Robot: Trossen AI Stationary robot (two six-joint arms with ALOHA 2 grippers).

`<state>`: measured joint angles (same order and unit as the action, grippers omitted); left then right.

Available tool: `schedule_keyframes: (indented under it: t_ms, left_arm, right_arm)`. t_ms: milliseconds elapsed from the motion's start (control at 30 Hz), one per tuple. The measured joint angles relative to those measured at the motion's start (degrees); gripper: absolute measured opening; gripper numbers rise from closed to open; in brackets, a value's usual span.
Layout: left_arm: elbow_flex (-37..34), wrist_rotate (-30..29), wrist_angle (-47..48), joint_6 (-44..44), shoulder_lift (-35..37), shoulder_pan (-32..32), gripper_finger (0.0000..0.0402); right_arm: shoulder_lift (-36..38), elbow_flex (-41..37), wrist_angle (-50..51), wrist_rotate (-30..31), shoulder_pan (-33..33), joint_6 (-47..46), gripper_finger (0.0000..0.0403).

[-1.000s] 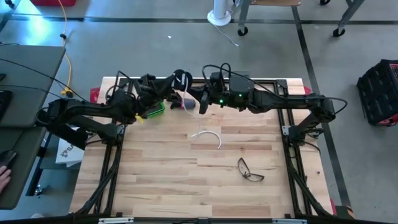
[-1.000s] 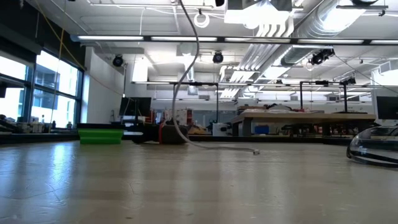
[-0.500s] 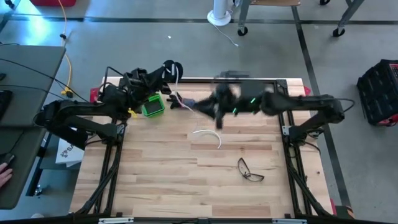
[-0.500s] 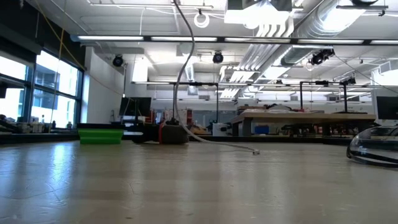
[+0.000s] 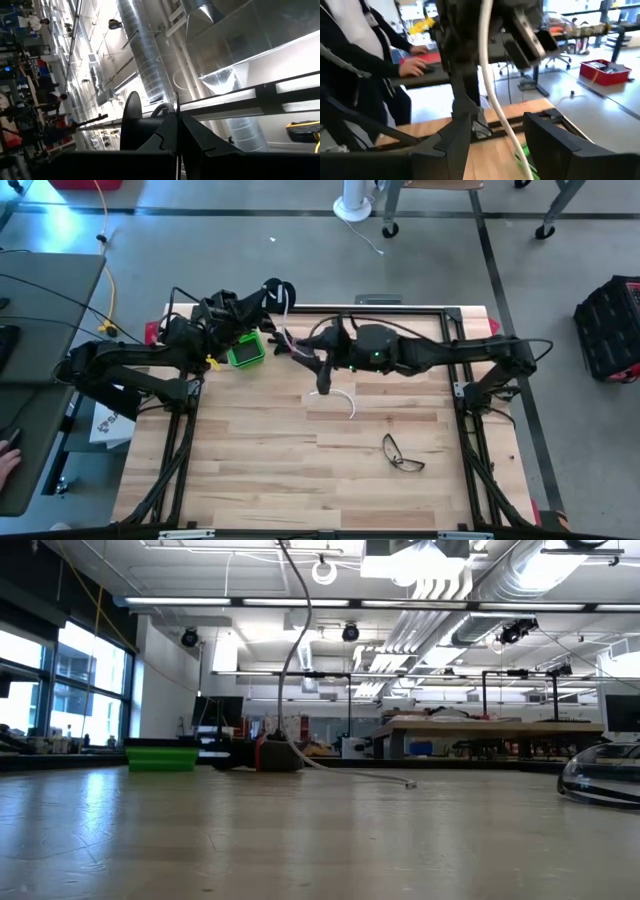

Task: Coil cords
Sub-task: Coil the white wire on the spool

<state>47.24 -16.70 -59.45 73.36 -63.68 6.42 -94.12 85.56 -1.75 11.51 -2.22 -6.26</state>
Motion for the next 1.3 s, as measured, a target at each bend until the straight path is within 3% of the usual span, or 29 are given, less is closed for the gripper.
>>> schedule_keyframes:
  t_ms: [433, 1000, 1300]
  left_arm:
    - [0.00, 0.03, 0.10, -0.57, 0.00, -0.52, 0.0000]
    - [0.00, 0.01, 1.75, -0.56, 0.00, -0.52, 0.0000]
    - [0.00, -0.01, 1.80, -0.55, 0.00, -0.52, 0.0000]
  right_arm:
    - [-1.98, -0.14, 0.74, 5.02, 0.07, 1.92, 0.0140]
    - [-2.86, -0.13, 0.67, 6.11, -0.07, 12.60, 0.0136]
    - [-3.05, -0.13, 0.67, 7.17, -0.15, 12.59, 0.0053]
